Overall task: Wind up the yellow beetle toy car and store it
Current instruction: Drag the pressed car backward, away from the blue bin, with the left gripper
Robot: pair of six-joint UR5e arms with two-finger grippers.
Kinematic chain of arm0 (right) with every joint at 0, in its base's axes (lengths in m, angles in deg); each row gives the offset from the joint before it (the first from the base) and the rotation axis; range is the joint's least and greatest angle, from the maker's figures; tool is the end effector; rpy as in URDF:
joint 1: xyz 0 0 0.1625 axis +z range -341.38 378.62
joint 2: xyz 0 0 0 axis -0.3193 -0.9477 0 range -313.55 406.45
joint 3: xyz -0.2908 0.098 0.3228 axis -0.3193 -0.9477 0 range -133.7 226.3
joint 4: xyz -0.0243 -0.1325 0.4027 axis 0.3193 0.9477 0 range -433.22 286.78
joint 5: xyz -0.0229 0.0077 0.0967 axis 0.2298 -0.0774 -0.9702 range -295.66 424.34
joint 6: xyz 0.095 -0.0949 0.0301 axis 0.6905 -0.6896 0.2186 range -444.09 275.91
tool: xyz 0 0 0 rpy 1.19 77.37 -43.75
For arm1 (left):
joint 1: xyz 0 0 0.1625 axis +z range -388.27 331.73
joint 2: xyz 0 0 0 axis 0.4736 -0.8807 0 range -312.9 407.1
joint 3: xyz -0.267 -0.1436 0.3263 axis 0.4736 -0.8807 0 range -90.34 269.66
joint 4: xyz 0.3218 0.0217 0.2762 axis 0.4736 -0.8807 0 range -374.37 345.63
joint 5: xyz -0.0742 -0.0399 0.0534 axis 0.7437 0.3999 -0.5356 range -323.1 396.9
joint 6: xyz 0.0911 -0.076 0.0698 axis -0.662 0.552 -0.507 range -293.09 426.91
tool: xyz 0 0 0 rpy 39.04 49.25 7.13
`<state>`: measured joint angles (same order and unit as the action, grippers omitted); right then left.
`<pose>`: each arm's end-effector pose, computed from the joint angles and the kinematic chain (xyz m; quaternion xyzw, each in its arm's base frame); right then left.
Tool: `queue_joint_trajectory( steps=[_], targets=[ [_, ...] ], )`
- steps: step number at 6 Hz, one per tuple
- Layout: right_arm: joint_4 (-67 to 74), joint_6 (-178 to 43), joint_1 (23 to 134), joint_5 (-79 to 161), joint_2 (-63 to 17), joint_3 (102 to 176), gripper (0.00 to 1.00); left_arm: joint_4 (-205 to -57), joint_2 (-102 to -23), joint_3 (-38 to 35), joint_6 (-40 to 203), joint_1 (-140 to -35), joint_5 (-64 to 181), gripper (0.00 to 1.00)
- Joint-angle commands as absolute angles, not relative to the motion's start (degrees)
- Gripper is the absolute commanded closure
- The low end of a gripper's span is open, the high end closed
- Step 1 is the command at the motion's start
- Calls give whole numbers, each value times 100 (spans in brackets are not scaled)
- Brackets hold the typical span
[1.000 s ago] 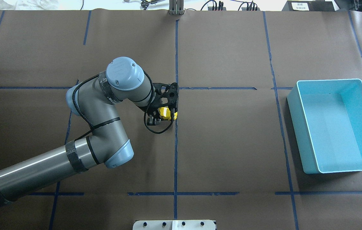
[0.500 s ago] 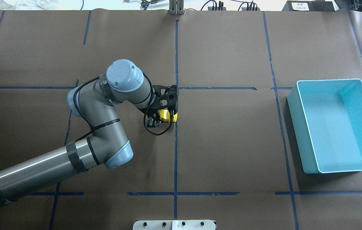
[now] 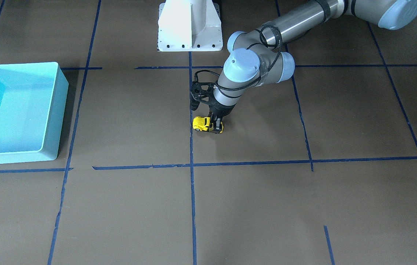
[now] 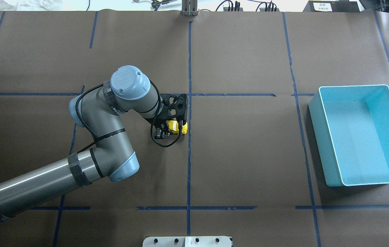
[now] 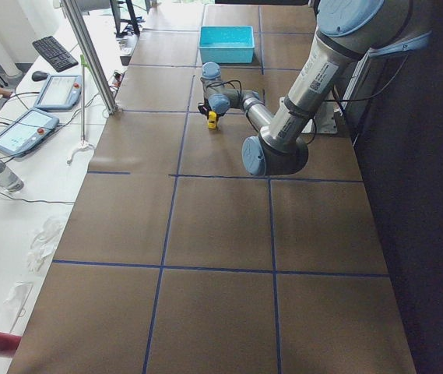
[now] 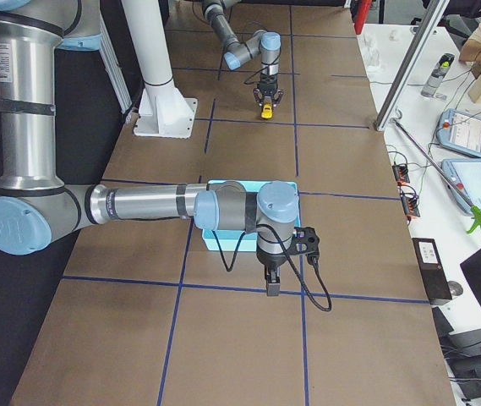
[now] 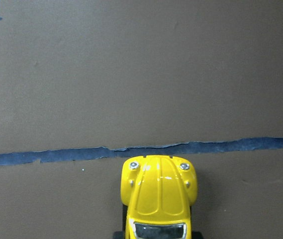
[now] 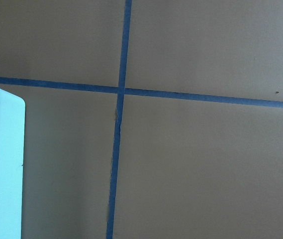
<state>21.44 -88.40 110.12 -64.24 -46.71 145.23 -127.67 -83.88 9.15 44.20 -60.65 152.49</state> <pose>0.0600 -0.4769 0.6722 0.0260 -0.3295 -0.0263 0.9434 0.6318 -0.4881 0.2782 0.3690 0.3221 0.6364 0.5959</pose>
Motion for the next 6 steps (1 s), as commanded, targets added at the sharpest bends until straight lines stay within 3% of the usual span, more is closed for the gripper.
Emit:
queue_joint_trajectory(
  steps=[1,4,5,6],
  targets=[
    [2144,-8840,11012,-6424,-4672,14526,0,-13308,-8054,854,4432,-6096,15431,97],
    [2144,-8840,11012,-6424,-4672,14526,0,-13601,-7352,592,4354,-6473,16202,94],
    [2144,-8840,11012,-6424,-4672,14526,0,-13993,-7009,573,4362,-6692,16536,24],
    [2135,-8840,11012,-6424,-4672,14526,0,-14093,-6684,355,4388,-6703,16479,0]
  ],
)
